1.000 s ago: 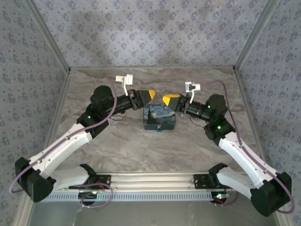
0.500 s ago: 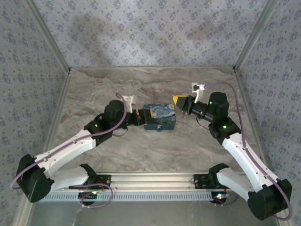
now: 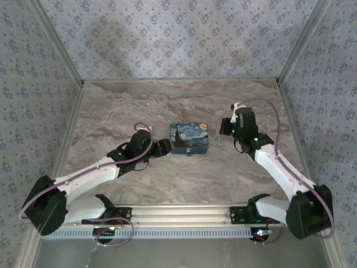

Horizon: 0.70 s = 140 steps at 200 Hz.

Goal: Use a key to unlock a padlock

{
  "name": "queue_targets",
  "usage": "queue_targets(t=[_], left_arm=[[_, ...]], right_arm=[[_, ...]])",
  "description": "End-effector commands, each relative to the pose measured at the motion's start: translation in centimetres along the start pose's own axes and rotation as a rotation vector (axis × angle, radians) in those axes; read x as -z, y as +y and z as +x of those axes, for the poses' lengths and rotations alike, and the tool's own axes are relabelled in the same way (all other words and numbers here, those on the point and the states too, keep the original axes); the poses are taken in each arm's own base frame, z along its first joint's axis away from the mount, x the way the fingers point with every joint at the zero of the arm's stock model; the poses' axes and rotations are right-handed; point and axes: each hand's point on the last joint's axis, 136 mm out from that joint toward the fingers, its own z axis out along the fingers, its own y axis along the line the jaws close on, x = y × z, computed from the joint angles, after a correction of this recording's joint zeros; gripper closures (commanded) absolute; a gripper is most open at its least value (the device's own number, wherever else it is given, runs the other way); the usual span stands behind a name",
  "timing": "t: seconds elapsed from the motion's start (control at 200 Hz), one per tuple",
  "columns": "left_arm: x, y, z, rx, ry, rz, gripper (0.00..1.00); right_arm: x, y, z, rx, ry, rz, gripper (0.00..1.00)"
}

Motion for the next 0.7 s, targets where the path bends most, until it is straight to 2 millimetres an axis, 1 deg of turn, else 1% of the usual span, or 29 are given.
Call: queue_targets(t=[0.0,0.135,0.19,0.275,0.48,0.63,0.695], left_arm=[[-0.8,-0.9,-2.4,0.035,-0.034,0.032,0.26],[-2.8,-1.4,-3.3,0.044,-0.006,0.055,0.24],[-3.6,-1.7,-3.5,0.05,0.006,0.071,0.24],[-4.9,-1.7,-3.7,0.065,0.021,0.074,0.23],[-7.4,-1.0,-3.7,0.104,0.059,0.07,0.23],[-8.0,-0.3,-3.8,0.119,0.056,0.059,0.23],[-8.0,-0.1,-4.0,0.125,0.053,0.057,0.24]], right_arm=[[-2.0,-1.7,1.6,0.045,0.035,0.128,1.0],[-4.6,-1.2,3.2,0.067,0.091,0.138,1.0],[-5.4,-1.0,3.8,0.066,0.109,0.138,1.0],[-6.4,-0.7,4.8,0.062,0.14,0.13,1.0],[-7.9,1.3,6.6,0.087,0.192,0.083,1.0],[-8.4,2.7,7.5,0.099,0.213,0.062,1.0],[-8.6,3.2,7.5,0.092,0.213,0.05,1.0]])
